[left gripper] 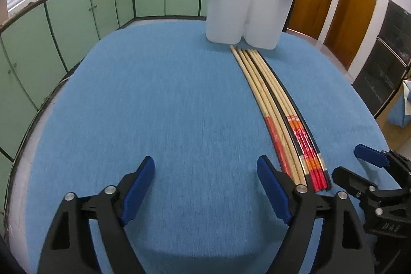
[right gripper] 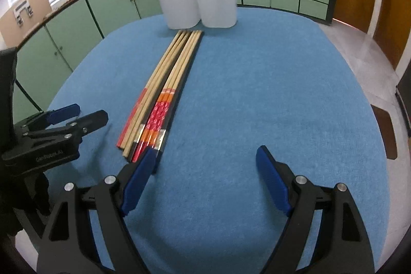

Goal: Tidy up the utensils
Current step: 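Move both open grippers back over the chopstick bundle, then grasp the black chopstick with the right gripper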

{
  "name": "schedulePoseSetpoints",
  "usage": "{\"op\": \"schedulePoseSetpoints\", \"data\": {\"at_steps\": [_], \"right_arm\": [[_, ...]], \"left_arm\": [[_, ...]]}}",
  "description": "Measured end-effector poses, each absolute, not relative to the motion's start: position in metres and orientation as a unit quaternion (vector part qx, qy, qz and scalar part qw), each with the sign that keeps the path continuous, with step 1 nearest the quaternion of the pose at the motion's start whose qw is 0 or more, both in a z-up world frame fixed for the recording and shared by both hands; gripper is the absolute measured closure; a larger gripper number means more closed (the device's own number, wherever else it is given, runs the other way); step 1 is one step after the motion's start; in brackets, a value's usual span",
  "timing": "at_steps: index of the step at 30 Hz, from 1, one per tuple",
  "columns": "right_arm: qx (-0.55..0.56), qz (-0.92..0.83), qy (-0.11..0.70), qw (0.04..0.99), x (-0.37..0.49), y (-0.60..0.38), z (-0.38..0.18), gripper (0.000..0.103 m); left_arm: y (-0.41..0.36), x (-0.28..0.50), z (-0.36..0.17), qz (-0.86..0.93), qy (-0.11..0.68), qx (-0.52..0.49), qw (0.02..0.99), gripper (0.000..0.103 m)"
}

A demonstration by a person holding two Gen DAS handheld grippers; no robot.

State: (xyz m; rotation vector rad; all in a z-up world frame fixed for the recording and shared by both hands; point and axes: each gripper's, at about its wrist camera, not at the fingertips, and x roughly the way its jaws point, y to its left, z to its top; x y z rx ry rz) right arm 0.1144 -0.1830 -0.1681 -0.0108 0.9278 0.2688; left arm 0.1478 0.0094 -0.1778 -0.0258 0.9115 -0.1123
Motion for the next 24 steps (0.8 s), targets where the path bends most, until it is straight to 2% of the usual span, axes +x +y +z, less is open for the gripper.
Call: {"op": "schedulePoseSetpoints", "data": {"at_steps": [16,21,23,24], "right_arm": [[-0.046,0.091,0.431,0.896,0.115,-0.186,-0.166,0.025],[-0.012,0.131,0.442,0.887,0.110,-0.183,-0.169,0.050],[-0.025,0.131,0.436,0.890,0.108,-0.177,-0.170,0.059],[-0.029,0.133,0.436,0.890,0.109,-0.175,-0.170,0.060]], "left_arm": [[0.003,0.146,-0.180,-0.052,0.444,-0.003,0.895,0.018],[0.001,0.145,-0.181,-0.050,0.444,0.000,0.895,0.017],[0.000,0.144,-0.181,-0.052,0.444,0.001,0.894,0.017],[-0.001,0.144,-0.181,-0.054,0.445,0.002,0.894,0.017]]}}
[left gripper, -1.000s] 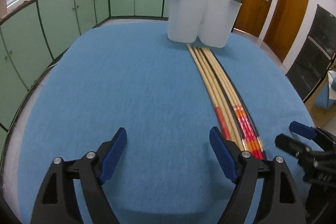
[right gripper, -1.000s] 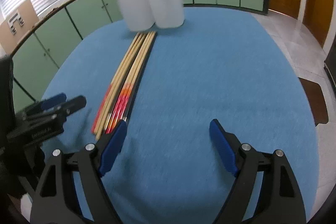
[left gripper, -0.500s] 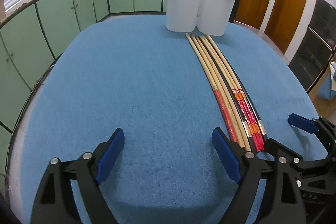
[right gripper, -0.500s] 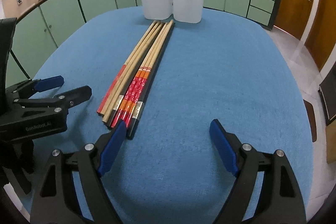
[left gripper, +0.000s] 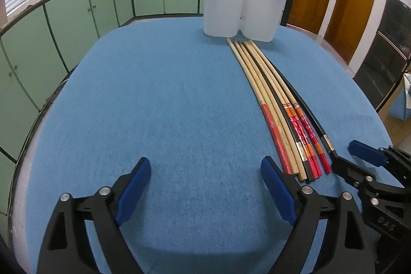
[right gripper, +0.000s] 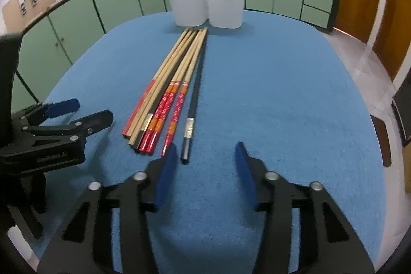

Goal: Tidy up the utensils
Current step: 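Grasp the black chopstick with the right gripper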

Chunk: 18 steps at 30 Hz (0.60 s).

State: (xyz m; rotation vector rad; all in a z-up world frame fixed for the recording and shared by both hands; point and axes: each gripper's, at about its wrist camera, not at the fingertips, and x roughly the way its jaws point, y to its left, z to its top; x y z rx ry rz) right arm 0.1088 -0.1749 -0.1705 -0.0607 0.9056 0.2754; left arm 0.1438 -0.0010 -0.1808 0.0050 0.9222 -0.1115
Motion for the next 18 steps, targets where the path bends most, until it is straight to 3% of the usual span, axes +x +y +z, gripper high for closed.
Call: {"op": "schedulePoseSetpoints", "data": {"at_steps": [4,8,18], "right_arm": [[-0.041,0.132,0.432,0.891,0.110,-0.168,-0.170,0.072],[-0.035,0.142,0.432,0.890,0.110,-0.168,-0.170,0.096],[-0.021,0.122,0.432,0.893,0.110,-0.191,-0.170,0.097]], "left_arm": [[-0.006,0.142,-0.182,-0.059,0.446,0.009,0.893,0.015],[-0.012,0.141,-0.181,-0.068,0.447,0.009,0.892,0.014],[-0.027,0.142,-0.183,-0.088,0.447,0.020,0.890,0.013]]}}
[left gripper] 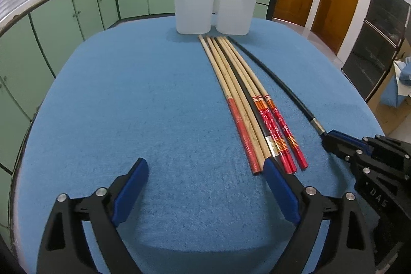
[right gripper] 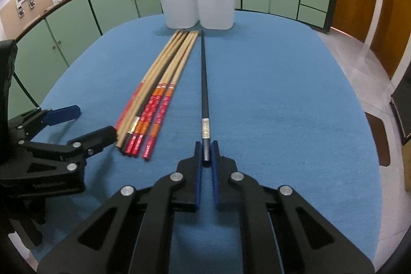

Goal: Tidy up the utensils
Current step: 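Grasp the black chopstick with the right gripper, then grasp a red-banded chopstick with the left gripper while the right gripper holds the black chopstick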

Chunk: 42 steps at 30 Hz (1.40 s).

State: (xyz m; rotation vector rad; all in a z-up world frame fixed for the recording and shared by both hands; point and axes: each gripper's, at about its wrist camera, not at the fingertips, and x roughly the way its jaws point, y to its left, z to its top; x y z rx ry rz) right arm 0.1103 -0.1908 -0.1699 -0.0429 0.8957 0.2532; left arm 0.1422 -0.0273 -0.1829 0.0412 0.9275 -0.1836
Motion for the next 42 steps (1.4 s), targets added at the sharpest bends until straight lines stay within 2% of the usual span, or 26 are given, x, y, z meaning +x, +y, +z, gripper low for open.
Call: {"op": "schedulePoseSetpoints", "data": {"at_steps": [7,18,20,23,25,28,35,39,42], "right_arm": [[-0.017,0.123,0.432,0.893,0.110,-0.195,-0.170,0.097],[-0.018,0.123,0.432,0.893,0.109,-0.196,-0.170,0.096],[-0.022,0.122,0.431,0.894,0.109,-0.195,-0.170,0.096],[-0.023,0.123,0.431,0.893,0.109,-0.194,-0.171,0.095],[-0.023,0.123,0.431,0.894,0.109,-0.194,-0.171,0.096],[-0.024,0.122,0.431,0.894,0.109,-0.193,-0.171,0.096],[-0.022,0.123,0.431,0.894,0.109,-0.193,-0.172,0.096],[-0.019,0.124,0.431,0.893,0.108,-0.194,-0.172,0.096],[-0.016,0.125,0.431,0.893,0.108,-0.195,-0.172,0.097]], "left_arm": [[-0.018,0.142,-0.185,-0.066,0.448,0.029,0.891,0.010],[-0.011,0.136,-0.183,-0.052,0.447,0.033,0.892,0.013],[-0.012,0.138,-0.183,-0.054,0.446,0.031,0.893,0.017],[-0.017,0.139,-0.182,-0.063,0.442,0.032,0.894,0.029],[-0.021,0.138,-0.180,-0.073,0.439,0.032,0.895,0.045],[-0.028,0.136,-0.180,-0.082,0.435,0.033,0.896,0.058],[-0.032,0.141,-0.180,-0.081,0.436,0.026,0.896,0.059],[-0.037,0.143,-0.180,-0.093,0.434,0.023,0.896,0.082],[-0.036,0.145,-0.181,-0.095,0.434,0.012,0.896,0.096]]}}
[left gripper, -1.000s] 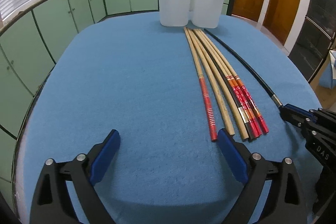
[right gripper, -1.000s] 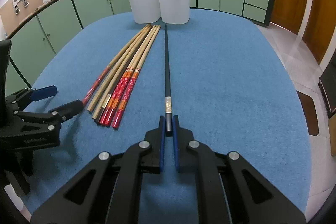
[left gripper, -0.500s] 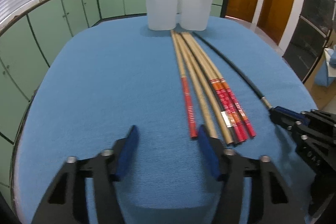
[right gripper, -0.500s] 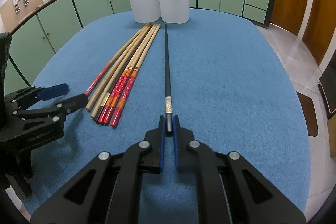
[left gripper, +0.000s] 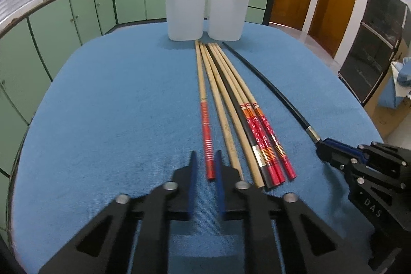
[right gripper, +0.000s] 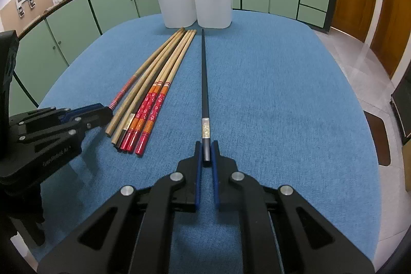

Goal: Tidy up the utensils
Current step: 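Grasp a red-banded chopstick with the left gripper while the right gripper holds the black chopstick, then carry both chopsticks to the white holder and release them into it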

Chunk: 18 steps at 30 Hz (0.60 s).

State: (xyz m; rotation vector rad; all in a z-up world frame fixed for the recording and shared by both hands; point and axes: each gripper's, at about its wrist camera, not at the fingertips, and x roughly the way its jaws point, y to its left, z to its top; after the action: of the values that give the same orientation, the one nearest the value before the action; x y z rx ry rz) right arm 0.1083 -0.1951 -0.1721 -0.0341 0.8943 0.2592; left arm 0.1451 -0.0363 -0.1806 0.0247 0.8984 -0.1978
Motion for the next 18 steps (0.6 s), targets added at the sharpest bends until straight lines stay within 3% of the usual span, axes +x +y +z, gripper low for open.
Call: {"op": "schedulePoseSetpoints", "data": {"at_steps": [9,18], "right_arm": [[0.001,0.134,0.417,0.899,0.105,-0.205,-0.161,0.097],[-0.010,0.145,0.358,0.922,0.103,-0.216,-0.103,0.097]], "left_arm": [[-0.031,0.137,-0.166,-0.093,0.416,0.011,0.904,0.097],[-0.017,0.127,-0.095,-0.098,0.341,0.021,0.935,0.097]]}}
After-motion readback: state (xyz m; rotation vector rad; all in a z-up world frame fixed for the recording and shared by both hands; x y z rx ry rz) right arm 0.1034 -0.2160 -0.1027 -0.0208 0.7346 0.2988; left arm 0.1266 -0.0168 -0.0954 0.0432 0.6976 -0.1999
